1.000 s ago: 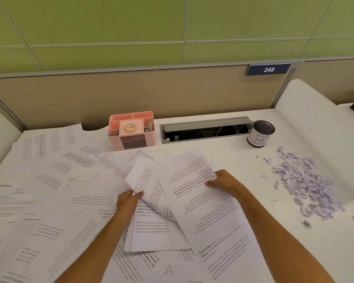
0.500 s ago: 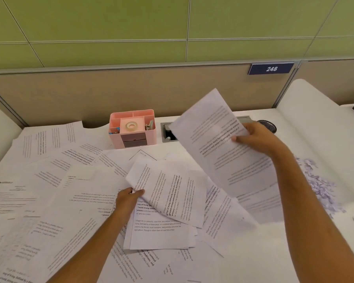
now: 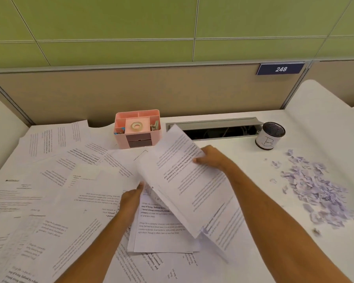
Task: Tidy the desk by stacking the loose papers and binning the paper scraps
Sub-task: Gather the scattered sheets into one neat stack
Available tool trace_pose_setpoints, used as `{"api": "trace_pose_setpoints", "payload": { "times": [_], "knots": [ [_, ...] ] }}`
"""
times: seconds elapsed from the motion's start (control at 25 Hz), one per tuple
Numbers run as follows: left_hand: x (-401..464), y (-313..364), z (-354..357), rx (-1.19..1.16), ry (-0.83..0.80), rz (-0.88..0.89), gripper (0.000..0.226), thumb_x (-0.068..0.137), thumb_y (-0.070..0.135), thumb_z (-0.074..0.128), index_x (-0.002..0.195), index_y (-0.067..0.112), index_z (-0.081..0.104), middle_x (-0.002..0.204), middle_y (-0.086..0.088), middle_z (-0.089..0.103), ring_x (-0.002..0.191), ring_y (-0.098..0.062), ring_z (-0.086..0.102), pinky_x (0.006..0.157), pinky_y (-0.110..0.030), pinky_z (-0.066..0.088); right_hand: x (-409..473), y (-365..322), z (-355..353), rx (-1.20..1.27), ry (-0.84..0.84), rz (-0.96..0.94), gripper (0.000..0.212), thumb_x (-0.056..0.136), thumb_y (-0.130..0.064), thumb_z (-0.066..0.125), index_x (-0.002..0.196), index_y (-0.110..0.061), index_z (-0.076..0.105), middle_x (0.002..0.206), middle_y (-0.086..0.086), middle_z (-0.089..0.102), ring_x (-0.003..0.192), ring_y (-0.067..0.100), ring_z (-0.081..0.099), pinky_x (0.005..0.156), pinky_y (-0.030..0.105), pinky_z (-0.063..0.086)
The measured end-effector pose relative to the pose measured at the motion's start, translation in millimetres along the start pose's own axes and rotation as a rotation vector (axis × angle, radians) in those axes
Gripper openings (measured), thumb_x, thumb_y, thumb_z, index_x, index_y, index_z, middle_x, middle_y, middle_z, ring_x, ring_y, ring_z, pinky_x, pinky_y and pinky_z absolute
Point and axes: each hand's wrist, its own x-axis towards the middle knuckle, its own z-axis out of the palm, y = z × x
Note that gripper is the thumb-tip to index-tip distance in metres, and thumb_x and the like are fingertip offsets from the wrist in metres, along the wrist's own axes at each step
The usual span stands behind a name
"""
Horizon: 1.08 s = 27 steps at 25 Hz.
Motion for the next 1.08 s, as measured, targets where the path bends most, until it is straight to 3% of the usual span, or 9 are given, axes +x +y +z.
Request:
{"api": "trace_pose_setpoints", "payload": {
  "times": [0.08,0.2,0.28,0.36,0.44,0.6,0.72,1.08],
  "knots": [
    [1,4,2,-0.018,0.018,-0.056,0.049,0.09,0.059,0.052,0.07,0.016,0.046,0.075,-0.004,0.049,0.066,-0.017,0.046,0.061,-0.029,0.04,6,15,27,-0.003,-0.016,0.052,0.034,0.091,-0.028,0.063,0.12,-0.009,0.064,0.114,0.012,0.069,0.097,0.028,0.068,0.087,0.038,0.056],
    [-2,5,2,-0.03,-0.049,-0.053,0.044,0.092,0.052,0.055,0.068,0.017,0.042,0.072,-0.001,0.044,0.064,-0.014,0.042,0.058,-0.027,0.035,9,31,51,0.006,0.007,0.088,0.032,0.095,-0.024,0.057,0.122,-0.007,0.062,0.121,0.011,0.066,0.106,0.029,0.065,0.092,0.037,0.053],
    [-2,2,0,-0.016,-0.109,-0.045,0.038,0.09,0.05,0.061,0.073,0.017,0.05,0.077,-0.004,0.056,0.071,-0.018,0.053,0.064,-0.03,0.045,12,35,59,-0.039,0.053,0.094,0.032,0.096,-0.025,0.055,0.122,-0.008,0.061,0.123,0.009,0.065,0.108,0.028,0.064,0.091,0.036,0.051],
    [-2,0,-3,-0.077,-0.19,-0.033,0.032,0.085,0.044,0.069,0.09,0.013,0.064,0.088,-0.012,0.071,0.084,-0.029,0.067,0.078,-0.041,0.055,15,35,62,-0.057,0.082,0.096,0.032,0.096,-0.026,0.055,0.124,-0.011,0.06,0.123,0.007,0.065,0.107,0.026,0.064,0.089,0.035,0.051],
    [-2,-1,-4,-0.124,-0.24,-0.036,0.034,0.083,0.036,0.074,0.104,0.01,0.067,0.095,-0.012,0.074,0.091,-0.032,0.07,0.085,-0.047,0.056,16,36,65,-0.04,0.092,0.093,0.031,0.095,-0.026,0.055,0.123,-0.012,0.061,0.121,0.006,0.066,0.105,0.025,0.064,0.088,0.035,0.052],
    [-3,0,-2,-0.158,-0.265,-0.064,0.025,0.081,0.032,0.077,0.096,0.016,0.065,0.099,-0.01,0.072,0.094,-0.031,0.067,0.089,-0.05,0.054,15,40,71,0.14,0.092,0.089,0.03,0.092,-0.026,0.06,0.12,-0.013,0.064,0.116,0.005,0.068,0.101,0.025,0.066,0.092,0.042,0.054],
    [-5,-1,-3,-0.19,-0.283,-0.071,0.026,0.082,0.025,0.076,0.103,0.011,0.068,0.104,-0.014,0.073,0.098,-0.034,0.068,0.091,-0.053,0.053,14,44,69,0.327,0.121,0.119,0.032,0.09,-0.025,0.063,0.12,-0.011,0.065,0.113,0.006,0.07,0.098,0.025,0.068,0.091,0.045,0.055],
    [-10,-4,-9,-0.191,-0.363,-0.095,0.036,0.082,0.01,0.074,0.116,0.005,0.066,0.11,-0.02,0.071,0.104,-0.041,0.066,0.088,-0.062,0.051,11,75,54,0.804,0.585,0.394,0.035,0.088,-0.017,0.065,0.122,-0.01,0.063,0.119,0.008,0.067,0.108,0.03,0.062,0.098,0.042,0.049]
  ]
}}
